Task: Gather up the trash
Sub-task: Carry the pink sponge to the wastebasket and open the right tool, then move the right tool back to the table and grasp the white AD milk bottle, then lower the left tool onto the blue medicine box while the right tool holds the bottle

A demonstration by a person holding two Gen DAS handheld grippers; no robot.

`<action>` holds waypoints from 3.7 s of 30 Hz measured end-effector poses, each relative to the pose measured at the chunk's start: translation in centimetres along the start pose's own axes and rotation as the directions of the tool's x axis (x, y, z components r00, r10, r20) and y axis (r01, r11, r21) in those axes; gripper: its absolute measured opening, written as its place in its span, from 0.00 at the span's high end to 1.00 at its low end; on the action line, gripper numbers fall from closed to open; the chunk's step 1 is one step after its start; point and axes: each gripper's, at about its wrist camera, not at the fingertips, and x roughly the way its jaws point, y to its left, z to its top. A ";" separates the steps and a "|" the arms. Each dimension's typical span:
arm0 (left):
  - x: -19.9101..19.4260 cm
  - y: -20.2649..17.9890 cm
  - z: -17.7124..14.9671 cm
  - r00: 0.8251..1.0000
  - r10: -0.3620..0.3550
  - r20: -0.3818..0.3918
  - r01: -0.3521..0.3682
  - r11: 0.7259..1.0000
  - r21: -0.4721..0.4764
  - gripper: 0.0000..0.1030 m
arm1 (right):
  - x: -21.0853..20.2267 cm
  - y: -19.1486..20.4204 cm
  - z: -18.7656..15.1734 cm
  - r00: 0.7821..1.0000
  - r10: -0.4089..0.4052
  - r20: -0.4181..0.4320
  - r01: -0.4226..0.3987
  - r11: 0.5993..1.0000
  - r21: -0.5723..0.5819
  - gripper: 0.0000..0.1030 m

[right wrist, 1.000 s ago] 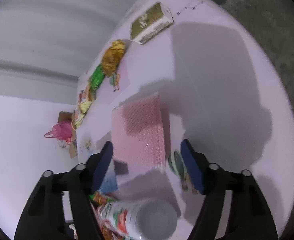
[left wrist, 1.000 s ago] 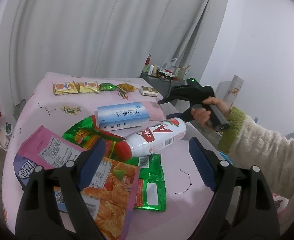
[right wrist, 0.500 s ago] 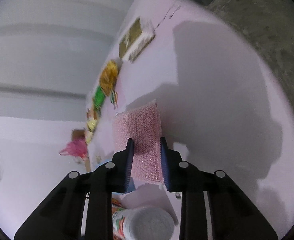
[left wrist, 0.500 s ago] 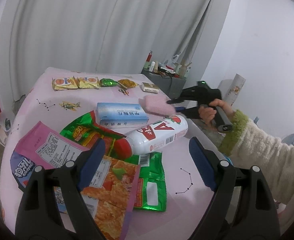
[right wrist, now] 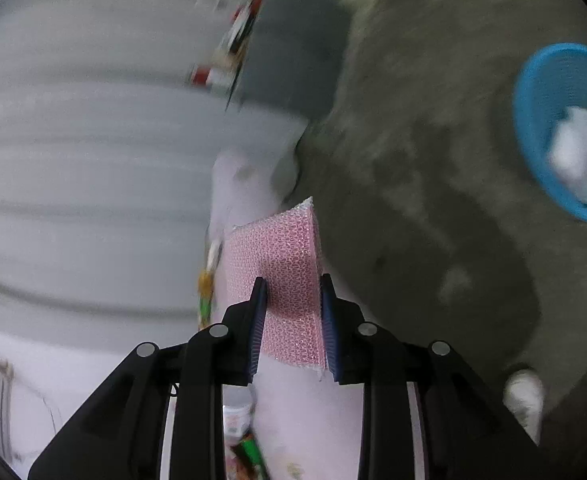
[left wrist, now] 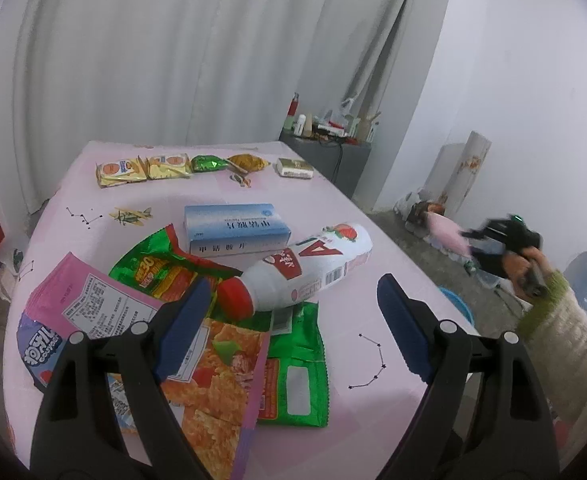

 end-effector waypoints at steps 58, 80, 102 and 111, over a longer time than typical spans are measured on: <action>-2.1 0.8 -3.8 0.990 0.084 -0.110 -0.083 0.996 0.016 0.21 | 14.3 13.0 -28.0 0.931 -0.012 -0.366 -0.064 0.979 -0.195 0.24; -1.7 2.8 -3.5 0.993 0.039 -0.112 -0.049 0.995 -0.085 0.21 | 20.6 11.9 -27.6 0.902 0.102 -0.419 -0.103 0.994 0.020 0.47; -0.3 2.3 0.6 0.988 0.026 -0.150 -0.033 0.998 -0.046 0.21 | 10.5 8.9 -21.0 0.690 0.049 -0.723 -0.227 0.962 -0.152 0.50; 7.3 2.7 9.5 0.972 0.013 -0.233 -0.002 0.999 0.044 0.21 | 13.0 9.3 -19.3 0.759 -0.051 -0.649 -0.137 0.962 -0.236 0.50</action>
